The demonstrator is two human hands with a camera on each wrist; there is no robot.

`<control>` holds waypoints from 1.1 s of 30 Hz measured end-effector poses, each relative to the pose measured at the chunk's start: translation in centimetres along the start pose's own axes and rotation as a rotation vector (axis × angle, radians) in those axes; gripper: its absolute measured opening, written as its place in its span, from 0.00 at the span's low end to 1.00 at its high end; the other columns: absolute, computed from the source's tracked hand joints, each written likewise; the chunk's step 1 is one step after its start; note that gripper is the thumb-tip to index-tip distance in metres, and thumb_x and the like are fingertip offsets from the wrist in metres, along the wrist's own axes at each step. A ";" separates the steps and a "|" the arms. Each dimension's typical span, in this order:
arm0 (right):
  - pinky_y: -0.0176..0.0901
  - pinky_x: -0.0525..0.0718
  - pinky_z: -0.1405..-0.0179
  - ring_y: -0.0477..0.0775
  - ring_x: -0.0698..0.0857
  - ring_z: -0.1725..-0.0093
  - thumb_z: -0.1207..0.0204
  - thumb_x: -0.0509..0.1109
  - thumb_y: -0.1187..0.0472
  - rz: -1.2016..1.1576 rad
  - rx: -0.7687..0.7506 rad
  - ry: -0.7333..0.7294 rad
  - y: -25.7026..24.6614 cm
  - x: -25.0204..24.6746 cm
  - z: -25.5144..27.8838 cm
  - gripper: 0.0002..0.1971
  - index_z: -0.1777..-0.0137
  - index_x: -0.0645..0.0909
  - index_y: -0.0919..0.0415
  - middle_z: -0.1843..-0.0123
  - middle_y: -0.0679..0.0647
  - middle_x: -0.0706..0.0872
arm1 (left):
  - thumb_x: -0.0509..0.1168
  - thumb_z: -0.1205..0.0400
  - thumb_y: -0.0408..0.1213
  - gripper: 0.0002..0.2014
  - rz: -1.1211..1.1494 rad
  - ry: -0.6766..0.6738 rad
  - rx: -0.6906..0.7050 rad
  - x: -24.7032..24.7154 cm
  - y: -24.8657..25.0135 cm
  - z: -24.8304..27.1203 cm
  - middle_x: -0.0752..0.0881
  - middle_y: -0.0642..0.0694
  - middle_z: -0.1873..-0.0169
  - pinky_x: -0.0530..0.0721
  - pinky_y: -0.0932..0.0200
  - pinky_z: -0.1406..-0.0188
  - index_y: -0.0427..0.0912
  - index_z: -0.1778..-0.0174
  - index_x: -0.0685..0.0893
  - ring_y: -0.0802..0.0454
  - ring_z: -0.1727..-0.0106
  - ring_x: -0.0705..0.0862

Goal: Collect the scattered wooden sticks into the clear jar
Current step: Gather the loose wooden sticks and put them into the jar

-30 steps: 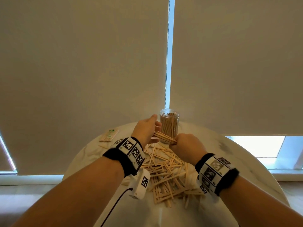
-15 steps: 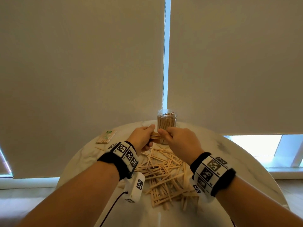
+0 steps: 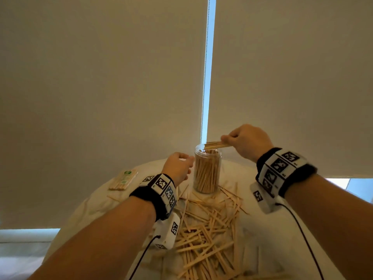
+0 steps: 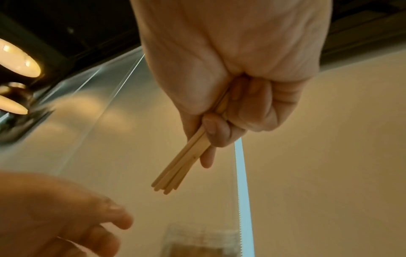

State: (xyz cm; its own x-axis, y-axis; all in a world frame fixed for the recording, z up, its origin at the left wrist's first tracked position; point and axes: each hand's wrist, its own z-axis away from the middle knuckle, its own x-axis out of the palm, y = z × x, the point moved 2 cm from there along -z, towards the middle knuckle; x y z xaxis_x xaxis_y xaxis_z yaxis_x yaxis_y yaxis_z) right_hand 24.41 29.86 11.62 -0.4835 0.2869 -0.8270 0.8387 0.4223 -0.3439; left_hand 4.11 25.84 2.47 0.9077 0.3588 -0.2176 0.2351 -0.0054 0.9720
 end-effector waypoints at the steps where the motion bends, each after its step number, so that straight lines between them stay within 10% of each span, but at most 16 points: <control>1: 0.43 0.74 0.71 0.50 0.79 0.71 0.17 0.66 0.41 0.067 -0.002 0.006 0.1 0.0 -1.5 0.20 0.59 0.91 0.53 0.69 0.55 0.86 | 0.71 0.17 0.47 0.22 -0.050 -0.043 -0.002 0.3 -0.1 -1.2 0.86 0.44 0.44 0.88 0.55 0.53 0.42 0.30 0.76 0.51 0.50 0.85; 10: 0.42 0.78 0.69 0.52 0.83 0.66 0.22 0.72 0.45 0.515 -0.153 -0.205 -1.3 4.0 -10.0 0.18 0.69 0.82 0.54 0.72 0.48 0.81 | 0.81 0.58 0.73 0.83 -0.254 -0.211 0.114 5.5 -1.2 -9.0 0.68 0.41 0.18 0.73 0.39 0.22 0.50 0.12 0.41 0.41 0.19 0.70; 17: 0.47 0.87 0.48 0.52 0.87 0.55 0.21 0.72 0.43 0.619 -0.192 -0.490 -2.8 7.2 -10.8 0.16 0.54 0.87 0.58 0.60 0.49 0.88 | 0.84 0.56 0.63 0.72 -0.108 -0.289 0.098 6.9 -3.8 -11.4 0.86 0.45 0.35 0.83 0.43 0.32 0.60 0.17 0.51 0.46 0.36 0.87; 24: 0.41 0.81 0.54 0.53 0.83 0.57 0.17 0.62 0.62 0.554 -0.119 -0.564 -3.8 9.6 -10.9 0.10 0.48 0.85 0.64 0.55 0.56 0.88 | 0.84 0.61 0.63 0.74 -0.026 -0.302 0.070 7.1 -4.1 -10.7 0.86 0.44 0.36 0.83 0.39 0.32 0.65 0.19 0.50 0.45 0.36 0.86; 30: 0.45 0.88 0.47 0.54 0.89 0.48 0.19 0.71 0.58 0.366 -0.095 -0.407 -3.2 10.1 -10.5 0.09 0.45 0.91 0.60 0.49 0.55 0.91 | 0.86 0.35 0.47 0.61 -0.109 -0.266 0.089 6.4 -3.0 -9.7 0.83 0.45 0.32 0.80 0.46 0.31 0.54 0.15 0.50 0.44 0.32 0.82; 33: 0.40 0.86 0.53 0.52 0.88 0.50 0.18 0.70 0.56 0.339 -0.063 -0.460 -2.9 9.7 -10.4 0.12 0.42 0.89 0.60 0.48 0.52 0.90 | 0.86 0.39 0.51 0.63 -0.105 -0.272 0.090 6.3 -2.9 -9.3 0.83 0.45 0.33 0.80 0.43 0.30 0.58 0.16 0.50 0.44 0.32 0.82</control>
State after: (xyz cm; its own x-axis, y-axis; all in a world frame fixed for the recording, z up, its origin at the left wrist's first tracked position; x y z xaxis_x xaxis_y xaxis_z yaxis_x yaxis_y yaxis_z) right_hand 14.70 40.34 9.15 -0.0198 0.0170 -0.9997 0.9044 0.4265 -0.0107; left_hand 5.93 36.80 -0.91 0.9339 0.0990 -0.3436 0.3509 -0.0683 0.9339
